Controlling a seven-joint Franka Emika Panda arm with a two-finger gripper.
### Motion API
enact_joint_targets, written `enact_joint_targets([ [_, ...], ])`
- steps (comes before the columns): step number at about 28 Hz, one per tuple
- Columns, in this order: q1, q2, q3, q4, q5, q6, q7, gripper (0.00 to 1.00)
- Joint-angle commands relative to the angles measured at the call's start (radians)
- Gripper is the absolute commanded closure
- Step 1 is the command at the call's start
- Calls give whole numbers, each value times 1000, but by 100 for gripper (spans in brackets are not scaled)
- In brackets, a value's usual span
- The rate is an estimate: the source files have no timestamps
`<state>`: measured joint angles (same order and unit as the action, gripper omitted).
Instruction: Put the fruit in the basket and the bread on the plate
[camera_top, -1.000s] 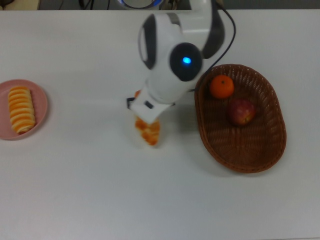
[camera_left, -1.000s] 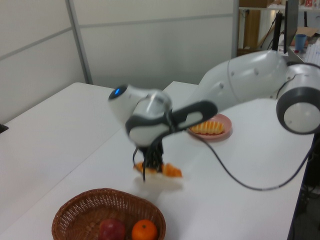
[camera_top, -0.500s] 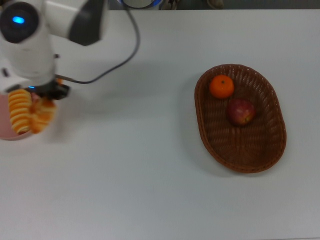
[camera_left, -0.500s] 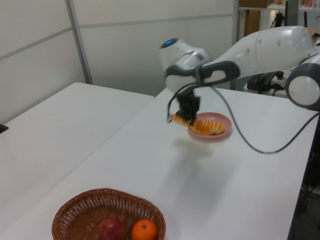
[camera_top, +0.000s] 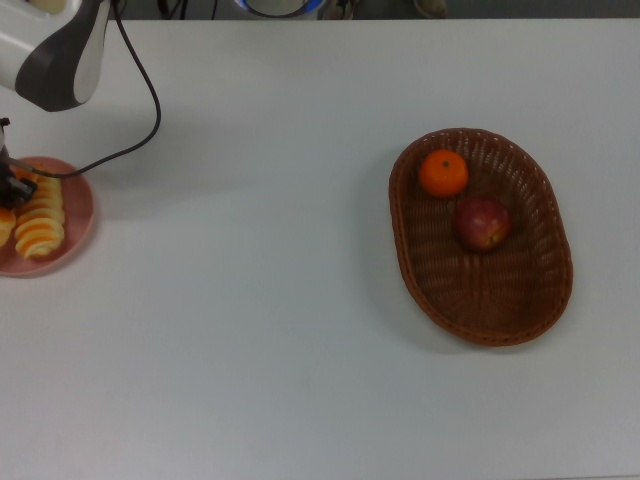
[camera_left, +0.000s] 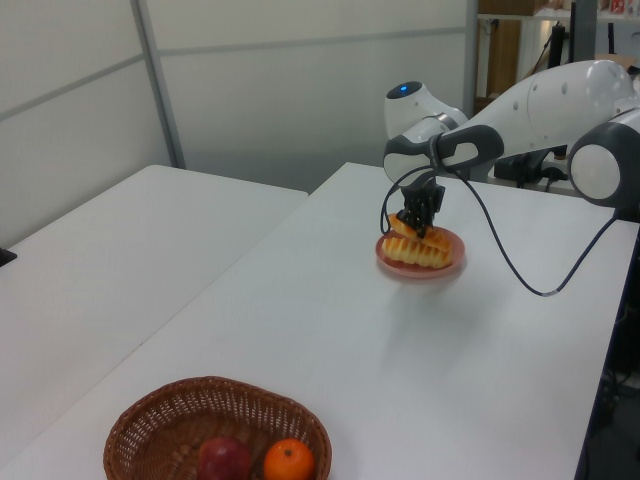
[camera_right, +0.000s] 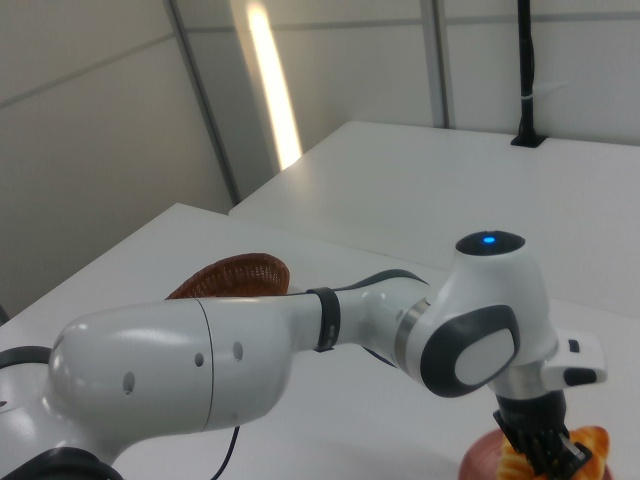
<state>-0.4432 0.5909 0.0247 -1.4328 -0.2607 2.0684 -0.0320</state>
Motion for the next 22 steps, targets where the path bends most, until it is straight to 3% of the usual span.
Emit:
enact_joint_targets([
  [1, -19, -5, 4, -24, -20, 16, -43, 45],
  [2, -19, -5, 4, -24, -19, 16, -43, 5],
  [3, -19, -5, 4, -24, -20, 16, -45, 0],
  [8, -37, -14, 8, -17, 6, 13, -45, 0],
  [15, -29, -127, 11, -17, 198, -13, -86, 0],
  [18, -23, -172, 18, -15, 213, -88, -89, 0],
  [22, 38, -241, 31, -15, 216, -162, -88, 0],
])
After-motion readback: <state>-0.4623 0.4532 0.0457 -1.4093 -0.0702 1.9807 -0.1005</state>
